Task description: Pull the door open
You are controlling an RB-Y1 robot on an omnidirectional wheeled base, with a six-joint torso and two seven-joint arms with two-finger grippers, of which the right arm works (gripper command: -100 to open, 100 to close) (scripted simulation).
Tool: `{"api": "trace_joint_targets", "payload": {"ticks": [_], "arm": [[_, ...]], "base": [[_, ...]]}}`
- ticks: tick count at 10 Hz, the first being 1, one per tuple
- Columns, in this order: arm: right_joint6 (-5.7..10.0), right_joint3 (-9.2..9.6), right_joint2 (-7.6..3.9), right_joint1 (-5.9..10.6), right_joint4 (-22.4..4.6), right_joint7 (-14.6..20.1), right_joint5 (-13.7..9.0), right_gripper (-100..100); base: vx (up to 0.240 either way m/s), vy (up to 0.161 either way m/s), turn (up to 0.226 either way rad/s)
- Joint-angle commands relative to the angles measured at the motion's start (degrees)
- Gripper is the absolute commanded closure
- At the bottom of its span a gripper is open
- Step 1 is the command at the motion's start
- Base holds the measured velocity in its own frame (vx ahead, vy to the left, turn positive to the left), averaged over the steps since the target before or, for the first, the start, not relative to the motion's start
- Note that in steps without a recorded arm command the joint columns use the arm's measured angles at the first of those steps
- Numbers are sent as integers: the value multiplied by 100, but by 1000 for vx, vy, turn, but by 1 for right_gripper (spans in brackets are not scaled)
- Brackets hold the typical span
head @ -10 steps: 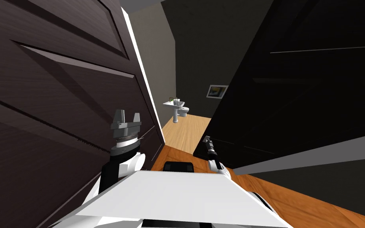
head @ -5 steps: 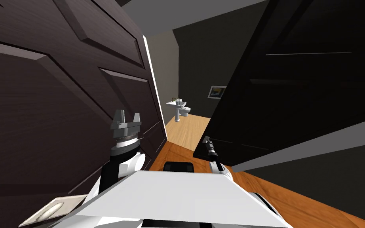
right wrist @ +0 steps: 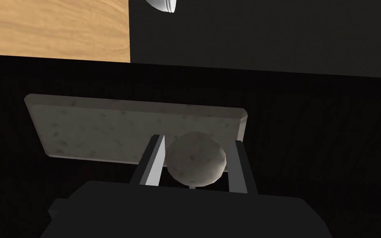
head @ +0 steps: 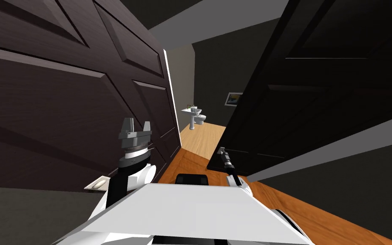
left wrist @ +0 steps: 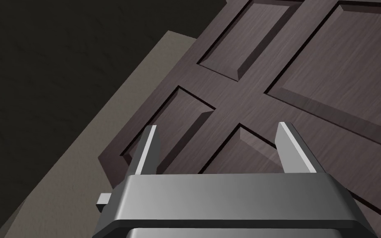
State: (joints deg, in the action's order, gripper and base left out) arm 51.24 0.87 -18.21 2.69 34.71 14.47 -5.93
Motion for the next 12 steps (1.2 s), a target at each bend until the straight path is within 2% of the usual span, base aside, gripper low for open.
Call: {"api": "trace_joint_targets", "payload": {"ticks": [1,5,6,7,8,9,11,12], "arm": [[74,86,-62,-65,38,99,46,100],[320,360,-288,-239,111,422,191,100],[361,407,-326,-269,124,477,215,100],[328,380,-297,-231,85,433,201,100],[507,498,-397,-369,93,560,260,100],[615,558,-464,-438,105,628,288,100],[735,623,-538,-514,119,704,320,100],[856,690,-613,-591,133,780,352,100]], "base": [[-196,-69,73],[-234,-57,110],[-228,-61,76],[-107,-27,16],[-144,-49,103],[-209,-91,143],[-166,-70,55],[-139,-37,75]]}}
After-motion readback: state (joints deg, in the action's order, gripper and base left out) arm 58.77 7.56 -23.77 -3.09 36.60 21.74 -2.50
